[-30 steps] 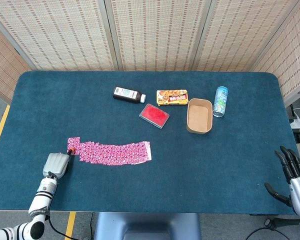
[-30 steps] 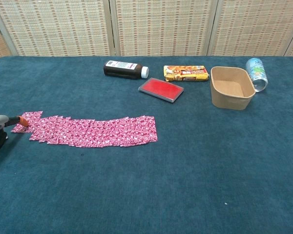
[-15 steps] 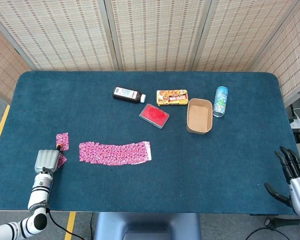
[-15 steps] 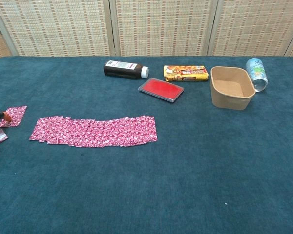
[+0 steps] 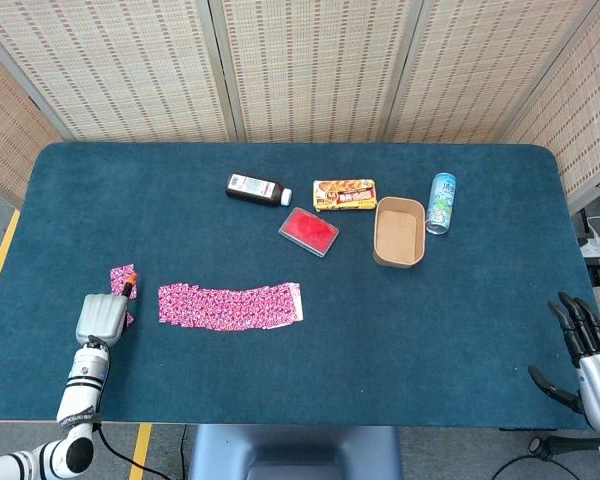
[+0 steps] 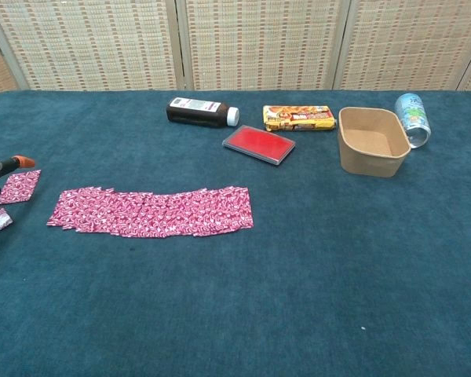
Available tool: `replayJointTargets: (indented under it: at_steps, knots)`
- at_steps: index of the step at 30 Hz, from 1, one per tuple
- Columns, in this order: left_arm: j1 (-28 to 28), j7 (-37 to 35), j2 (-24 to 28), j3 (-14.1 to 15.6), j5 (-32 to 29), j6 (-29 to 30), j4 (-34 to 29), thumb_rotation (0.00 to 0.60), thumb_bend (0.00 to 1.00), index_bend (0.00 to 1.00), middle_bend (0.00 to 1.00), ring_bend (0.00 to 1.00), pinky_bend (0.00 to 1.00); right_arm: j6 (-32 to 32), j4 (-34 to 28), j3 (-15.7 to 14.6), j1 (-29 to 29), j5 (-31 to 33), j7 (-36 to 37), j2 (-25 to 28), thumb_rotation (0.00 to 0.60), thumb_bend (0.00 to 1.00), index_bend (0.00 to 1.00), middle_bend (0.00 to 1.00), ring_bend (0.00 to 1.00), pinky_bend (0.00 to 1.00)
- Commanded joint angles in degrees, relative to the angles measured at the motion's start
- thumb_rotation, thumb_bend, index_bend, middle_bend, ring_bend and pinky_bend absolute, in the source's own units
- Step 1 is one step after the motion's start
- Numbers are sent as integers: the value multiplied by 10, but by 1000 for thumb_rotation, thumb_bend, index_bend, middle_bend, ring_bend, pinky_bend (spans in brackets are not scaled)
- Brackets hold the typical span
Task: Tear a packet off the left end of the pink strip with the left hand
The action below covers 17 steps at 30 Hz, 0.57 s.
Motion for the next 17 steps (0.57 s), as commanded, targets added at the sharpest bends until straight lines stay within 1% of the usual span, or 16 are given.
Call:
replayJointTargets:
  at_steps: [1,3,4,6,7,8,9,10,11,12,13,15,17]
  knots:
    - [14,-43,22,10,53,28,-38,600,838,57,771,761,688,-3,-1,0,1,1,-1,1,600,127,0,0,0,283]
    - [21,-69,36,18,79,32,-57,600,838,57,770,761,688,-4,-2,-1,1,1,-1,2,600,127,0,0,0,283]
    - [28,-90,48,27,100,37,-69,600,838,62,770,761,688,-4,-2,-2,1,0,-1,3,600,127,0,0,0,283]
    - [42,-126,71,46,138,50,-87,600,828,98,768,761,688,-4,-3,-2,1,0,2,5,600,127,0,0,0,283]
    - [55,-155,87,58,168,65,-94,600,785,131,761,760,688,-3,-3,-1,0,1,4,5,600,127,0,0,0,283]
    - [66,-175,98,68,190,81,-96,600,700,162,733,749,682,-2,-3,0,0,2,5,5,600,127,0,0,0,283]
    - [78,-193,107,77,210,99,-95,600,604,178,675,716,666,-1,-4,1,0,4,5,5,600,127,0,0,0,283]
    - [94,-208,119,87,229,125,-94,600,552,183,619,678,649,0,-4,4,0,8,3,3,600,127,0,0,0,283]
    - [107,-215,126,92,240,143,-92,600,493,184,520,599,617,1,-4,7,0,11,1,1,600,127,0,0,0,283]
    - [119,-222,132,97,249,160,-90,600,460,175,421,512,580,1,-4,9,0,14,-2,-1,600,127,0,0,0,283]
    - [134,-231,139,101,257,180,-88,600,449,165,365,458,553,0,-5,10,1,17,-7,-4,600,127,0,0,0,283]
    - [156,-250,146,102,265,209,-85,600,435,134,250,341,466,-4,-6,10,2,18,-15,-6,600,127,0,0,0,283]
    - [160,-262,155,102,271,209,-89,600,425,113,198,279,401,-10,-7,8,3,17,-22,-8,600,127,0,0,0,283]
